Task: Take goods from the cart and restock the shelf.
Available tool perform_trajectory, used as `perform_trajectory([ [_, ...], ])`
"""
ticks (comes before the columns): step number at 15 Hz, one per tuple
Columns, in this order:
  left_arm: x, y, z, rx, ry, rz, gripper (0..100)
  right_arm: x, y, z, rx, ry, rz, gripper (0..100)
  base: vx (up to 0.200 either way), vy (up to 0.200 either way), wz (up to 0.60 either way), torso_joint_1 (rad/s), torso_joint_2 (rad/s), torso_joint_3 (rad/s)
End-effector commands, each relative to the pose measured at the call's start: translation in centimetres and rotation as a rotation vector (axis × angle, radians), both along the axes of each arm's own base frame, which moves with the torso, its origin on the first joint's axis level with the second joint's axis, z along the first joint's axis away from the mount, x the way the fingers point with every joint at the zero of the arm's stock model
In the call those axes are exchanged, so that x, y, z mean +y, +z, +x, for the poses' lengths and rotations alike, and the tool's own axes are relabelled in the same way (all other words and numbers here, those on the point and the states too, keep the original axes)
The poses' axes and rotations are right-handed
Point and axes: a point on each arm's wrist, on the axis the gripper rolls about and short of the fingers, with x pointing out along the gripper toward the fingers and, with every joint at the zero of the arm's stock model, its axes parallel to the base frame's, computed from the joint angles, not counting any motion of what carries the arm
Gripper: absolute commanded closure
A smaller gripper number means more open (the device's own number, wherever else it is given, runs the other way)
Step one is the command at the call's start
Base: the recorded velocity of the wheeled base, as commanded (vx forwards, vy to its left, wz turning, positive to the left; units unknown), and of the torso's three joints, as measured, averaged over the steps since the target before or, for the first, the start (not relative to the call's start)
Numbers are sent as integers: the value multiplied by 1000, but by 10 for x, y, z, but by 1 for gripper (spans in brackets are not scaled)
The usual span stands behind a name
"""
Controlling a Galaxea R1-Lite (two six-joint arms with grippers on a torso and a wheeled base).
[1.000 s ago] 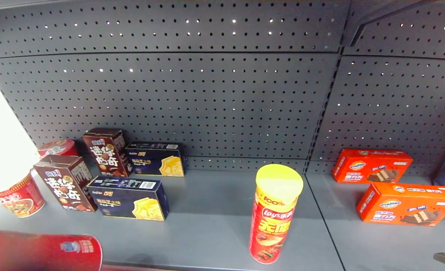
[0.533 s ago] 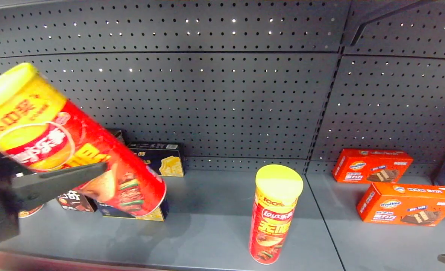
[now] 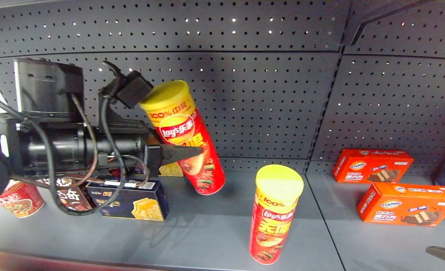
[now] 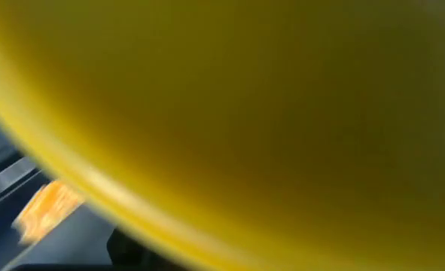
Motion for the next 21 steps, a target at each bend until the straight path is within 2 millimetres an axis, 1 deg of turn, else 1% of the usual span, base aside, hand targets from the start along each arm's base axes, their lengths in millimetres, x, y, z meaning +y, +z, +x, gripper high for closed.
perform_trajectory([
  [1,-19,-31,43,58,-43,39,100,2,-1,3,19,3,-13,0,0,0,0,0,0,0],
  [5,-31,-44,74,29,-86,68,100,3,-1,4,24,10,-14,0,0,0,0,0,0,0],
  [8,-39,-51,89,31,-95,73,100,7,3,9,32,23,-21,0,0,0,0,0,0,0],
  [10,-45,-62,96,19,-118,101,100,7,2,9,36,28,-23,0,0,0,0,0,0,0],
  [12,-53,-68,102,10,-137,111,100,7,2,9,40,29,-25,0,0,0,0,0,0,0],
  [16,-71,-71,116,-15,-162,106,100,9,4,11,40,31,-25,0,0,0,0,0,0,0],
  [19,-76,-78,118,-14,-183,127,100,9,4,12,43,37,-27,0,0,0,0,0,0,0],
  [21,-74,-82,119,-14,-191,152,100,9,3,11,44,35,-28,0,0,0,0,0,0,0],
])
